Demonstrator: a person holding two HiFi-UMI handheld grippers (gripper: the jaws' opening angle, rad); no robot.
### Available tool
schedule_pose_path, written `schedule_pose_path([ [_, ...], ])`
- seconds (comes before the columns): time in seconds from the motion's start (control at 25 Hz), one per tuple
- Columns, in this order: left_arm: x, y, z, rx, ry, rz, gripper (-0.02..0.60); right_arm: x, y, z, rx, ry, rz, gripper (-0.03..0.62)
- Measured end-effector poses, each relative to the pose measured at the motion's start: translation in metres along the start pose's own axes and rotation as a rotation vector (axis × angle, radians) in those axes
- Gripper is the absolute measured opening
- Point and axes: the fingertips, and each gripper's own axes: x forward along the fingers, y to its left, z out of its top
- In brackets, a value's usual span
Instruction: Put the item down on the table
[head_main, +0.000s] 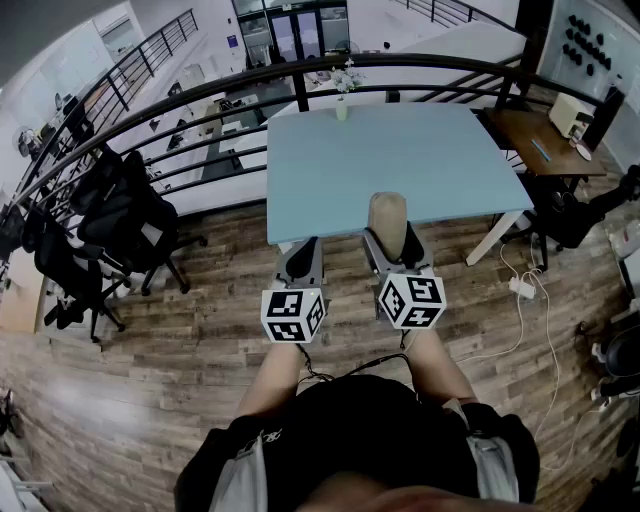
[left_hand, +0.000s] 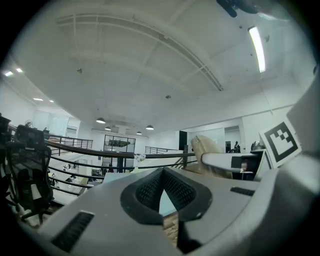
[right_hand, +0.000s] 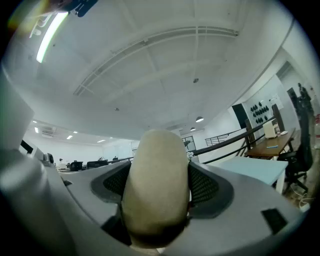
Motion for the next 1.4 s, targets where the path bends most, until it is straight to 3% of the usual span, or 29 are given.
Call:
schedule_pose_path([
  [0.44, -0.004, 0.011, -0.001, -0.001, -0.004, -0.001, 0.011, 0.006, 0.011, -0.002, 0.023, 0.0, 0.004, 0.365],
  [1.08, -0.021, 0.073, -0.003, -0.013, -0.02, -0.035, 0.011, 0.028, 0.059, -0.003, -0.005, -0.037, -0.047, 0.365],
  [1.4, -0.012, 0.08, -0.006, -0.009, -0.019, -0.051, 0.011, 0.037, 0.063, -0.009, -0.004, -0.044, -0.045, 0.365],
])
